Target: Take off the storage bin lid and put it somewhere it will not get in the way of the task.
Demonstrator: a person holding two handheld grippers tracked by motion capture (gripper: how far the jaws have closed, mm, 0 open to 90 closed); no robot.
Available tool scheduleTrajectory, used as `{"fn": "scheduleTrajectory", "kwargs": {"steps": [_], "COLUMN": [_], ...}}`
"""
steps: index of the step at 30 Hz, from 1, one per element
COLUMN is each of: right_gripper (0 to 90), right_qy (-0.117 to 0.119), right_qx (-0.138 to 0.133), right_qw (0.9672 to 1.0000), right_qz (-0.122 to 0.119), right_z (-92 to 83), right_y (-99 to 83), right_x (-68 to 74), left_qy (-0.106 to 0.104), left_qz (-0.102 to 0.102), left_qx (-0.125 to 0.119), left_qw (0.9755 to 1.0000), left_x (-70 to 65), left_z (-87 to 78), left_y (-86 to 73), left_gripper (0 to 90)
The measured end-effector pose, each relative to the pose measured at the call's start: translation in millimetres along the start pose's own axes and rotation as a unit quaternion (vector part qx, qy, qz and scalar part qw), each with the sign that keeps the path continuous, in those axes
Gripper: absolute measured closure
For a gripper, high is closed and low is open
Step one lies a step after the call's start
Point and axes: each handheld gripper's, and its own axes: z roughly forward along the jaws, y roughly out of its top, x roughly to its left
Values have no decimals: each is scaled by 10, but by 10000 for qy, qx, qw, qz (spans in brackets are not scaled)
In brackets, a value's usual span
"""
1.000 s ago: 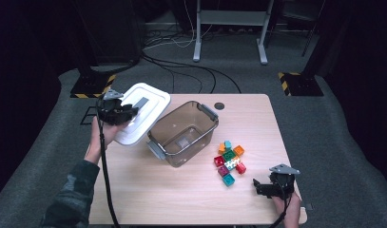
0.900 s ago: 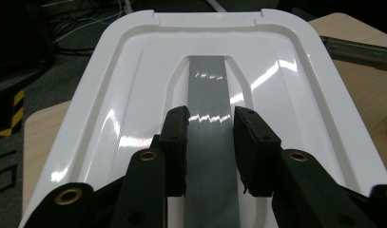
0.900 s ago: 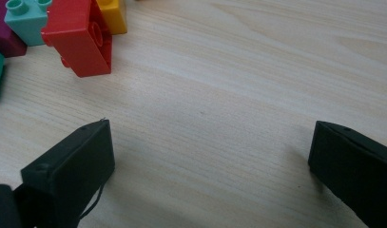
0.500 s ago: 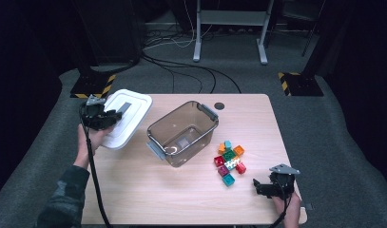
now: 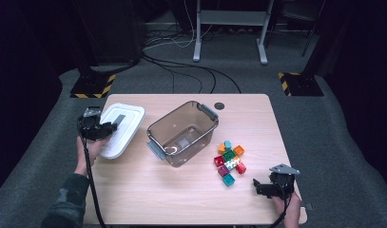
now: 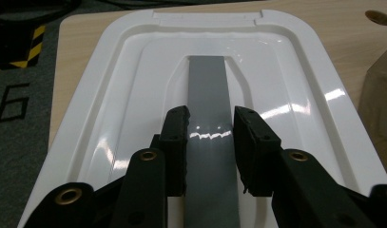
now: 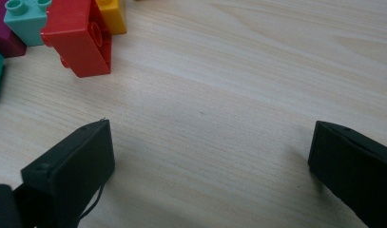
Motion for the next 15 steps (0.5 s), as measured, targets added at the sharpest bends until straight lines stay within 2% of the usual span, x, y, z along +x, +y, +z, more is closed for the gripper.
{"fn": "scheduleTrajectory", "kwargs": {"steps": [9, 12, 15], "right_gripper": [4, 4, 4], "right_qy": [-1, -6, -3], "right_qx": [-1, 5, -3], "right_qw": [10000, 10000, 10000], "right_qz": [7, -19, 7], "right_z": [0, -1, 0], "right_y": [0, -1, 0], "right_x": [1, -3, 1], "left_qy": [51, 89, 120], "left_qz": [-194, -333, -360], "left_qx": [98, 111, 110], "left_qw": [9997, 9993, 9992], "left_x": [81, 100, 105], "left_z": [126, 178, 207], "left_y": [-210, -293, -336], "left_gripper": [664, 664, 665]}}
